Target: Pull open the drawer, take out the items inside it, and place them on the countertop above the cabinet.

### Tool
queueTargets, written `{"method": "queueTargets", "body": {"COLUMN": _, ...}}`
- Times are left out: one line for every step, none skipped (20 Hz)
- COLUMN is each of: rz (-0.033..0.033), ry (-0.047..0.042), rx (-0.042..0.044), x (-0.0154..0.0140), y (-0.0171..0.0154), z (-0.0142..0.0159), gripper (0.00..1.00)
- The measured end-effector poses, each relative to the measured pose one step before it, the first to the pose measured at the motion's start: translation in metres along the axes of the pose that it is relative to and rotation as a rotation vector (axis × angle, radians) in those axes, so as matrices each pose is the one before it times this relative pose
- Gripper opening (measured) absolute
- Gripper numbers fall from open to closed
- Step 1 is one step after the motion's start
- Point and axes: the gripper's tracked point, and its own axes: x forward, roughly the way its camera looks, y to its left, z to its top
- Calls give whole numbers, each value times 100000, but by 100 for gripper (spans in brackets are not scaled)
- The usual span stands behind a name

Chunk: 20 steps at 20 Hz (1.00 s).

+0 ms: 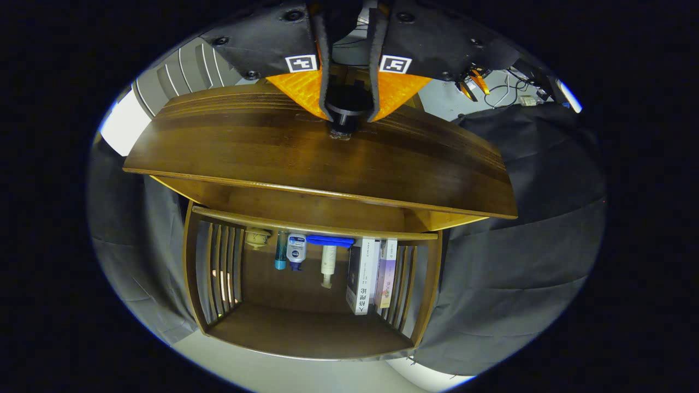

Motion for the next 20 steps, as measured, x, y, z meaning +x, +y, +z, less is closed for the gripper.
{"method": "queueTargets", "body": {"rz": 130, "ry": 214, "rx": 238, "x": -71, "y": 12, "z": 11, "gripper": 27}}
{"method": "queueTargets", "body": {"rz": 116, "ry": 433, "rx": 644, "x": -25, "y": 23, "z": -55, "gripper": 27}}
{"method": "queueTargets", "body": {"rz": -9, "ry": 282, "rx": 150, "x": 91, "y": -40, "z": 77, "gripper": 27}}
{"method": "queueTargets", "body": {"rz": 195, "ry": 401, "rx": -16, "x": 47, "y": 71, "z": -129, "gripper": 27}}
{"method": "queueTargets", "body": {"rz": 936, "ry": 816, "rx": 292, "x": -142, "y": 75, "z": 67, "gripper": 31}}
{"method": "queueTargets", "body": {"rz": 416, "ry": 725, "rx": 132, "x": -179, "y": 34, "z": -75, "gripper": 41}}
{"method": "queueTargets", "body": {"rz": 938, "ry": -185, "rx": 503, "x": -505, "y": 12, "z": 160, "gripper": 51}}
{"method": "queueTargets", "body": {"rz": 1526, "ry": -643, "rx": 66, "x": -560, "y": 315, "z": 404, "gripper": 60}}
{"method": "queueTargets", "body": {"rz": 2078, "ry": -961, "rx": -838, "x": -471, "y": 79, "z": 380, "gripper": 70}}
{"method": "queueTargets", "body": {"rz": 958, "ry": -1341, "rx": -986, "x": -1134, "y": -158, "z": 952, "gripper": 79}}
{"method": "queueTargets", "body": {"rz": -599, "ry": -1325, "rx": -909, "x": -486, "y": -596, "z": 803, "gripper": 89}}
{"method": "queueTargets", "body": {"rz": -302, "ry": -1669, "rx": -283, "x": -568, "y": -489, "z": 1299, "gripper": 98}}
{"method": "queueTargets", "body": {"rz": 28, "ry": -2001, "rx": 165, "x": -415, "y": -240, "z": 1221, "gripper": 98}}
{"method": "queueTargets", "body": {"rz": 81, "ry": -1734, "rx": -40, "x": -211, "y": -424, "z": 1652, "gripper": 98}}
{"method": "queueTargets", "body": {"rz": 124, "ry": -607, "rx": -511, "x": -16, "y": -432, "z": 1348, "gripper": 98}}
{"method": "queueTargets", "body": {"rz": -102, "ry": -10, "rx": -611, "x": 173, "y": -415, "z": 1179, "gripper": 98}}
{"method": "queueTargets", "body": {"rz": 168, "ry": 385, "rx": -809, "x": 346, "y": -433, "z": 1182, "gripper": 98}}
{"method": "queueTargets", "body": {"rz": 240, "ry": 236, "rx": -402, "x": 555, "y": -313, "z": 1095, "gripper": 98}}
{"method": "queueTargets", "body": {"rz": 23, "ry": 390, "rx": 182, "x": 644, "y": -366, "z": 1007, "gripper": 98}}
{"method": "queueTargets", "body": {"rz": 484, "ry": 326, "rx": 930, "x": 619, "y": -189, "z": 930, "gripper": 98}}
